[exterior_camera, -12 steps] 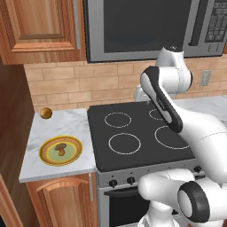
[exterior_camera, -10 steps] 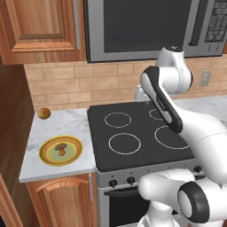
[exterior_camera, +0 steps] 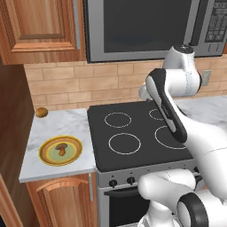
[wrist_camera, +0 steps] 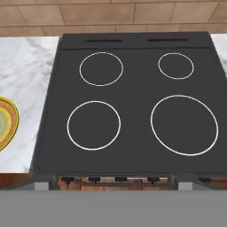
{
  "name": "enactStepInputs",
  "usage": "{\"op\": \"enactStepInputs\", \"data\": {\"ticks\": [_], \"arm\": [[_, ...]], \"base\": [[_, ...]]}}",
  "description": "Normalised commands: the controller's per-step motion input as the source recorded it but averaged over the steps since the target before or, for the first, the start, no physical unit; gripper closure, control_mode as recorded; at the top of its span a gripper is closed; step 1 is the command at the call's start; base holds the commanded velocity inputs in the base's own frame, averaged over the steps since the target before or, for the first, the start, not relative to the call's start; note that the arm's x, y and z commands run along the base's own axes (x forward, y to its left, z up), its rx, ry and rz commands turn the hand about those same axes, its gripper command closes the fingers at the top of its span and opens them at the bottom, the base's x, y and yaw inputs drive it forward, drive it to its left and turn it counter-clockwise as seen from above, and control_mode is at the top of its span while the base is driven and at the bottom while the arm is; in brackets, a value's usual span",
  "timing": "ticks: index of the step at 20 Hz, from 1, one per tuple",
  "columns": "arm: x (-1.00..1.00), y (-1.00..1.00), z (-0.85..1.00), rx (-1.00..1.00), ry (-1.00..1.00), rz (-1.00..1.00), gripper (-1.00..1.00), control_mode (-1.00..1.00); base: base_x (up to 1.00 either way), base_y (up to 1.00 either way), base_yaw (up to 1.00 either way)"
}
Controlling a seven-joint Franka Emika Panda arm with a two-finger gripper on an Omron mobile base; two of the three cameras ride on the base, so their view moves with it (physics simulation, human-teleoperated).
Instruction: Pick the mushroom from the counter and place it in the microwave. Then turn on the microwave.
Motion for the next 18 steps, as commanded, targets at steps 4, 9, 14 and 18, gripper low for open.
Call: {"op": "enactStepInputs", "data": {"ticks": [4, 9, 14, 18], "arm": [[0.00, -0.22, 0.36, 0.00, -0.12, -0.09, -1.00, -1.00], [0.00, -0.26, 0.33, 0.00, -0.13, -0.07, -1.00, -1.00], [0.00, -0.36, 0.37, 0.00, -0.15, -0.09, -1.00, -1.00], [0.00, -0.35, 0.40, 0.00, -0.16, -0.09, -1.00, -1.00]], "base": [[0.00, 0.00, 0.00], [0.00, 0.00, 0.00], [0.00, 0.00, 0.00], [0.00, 0.00, 0.00]]}}
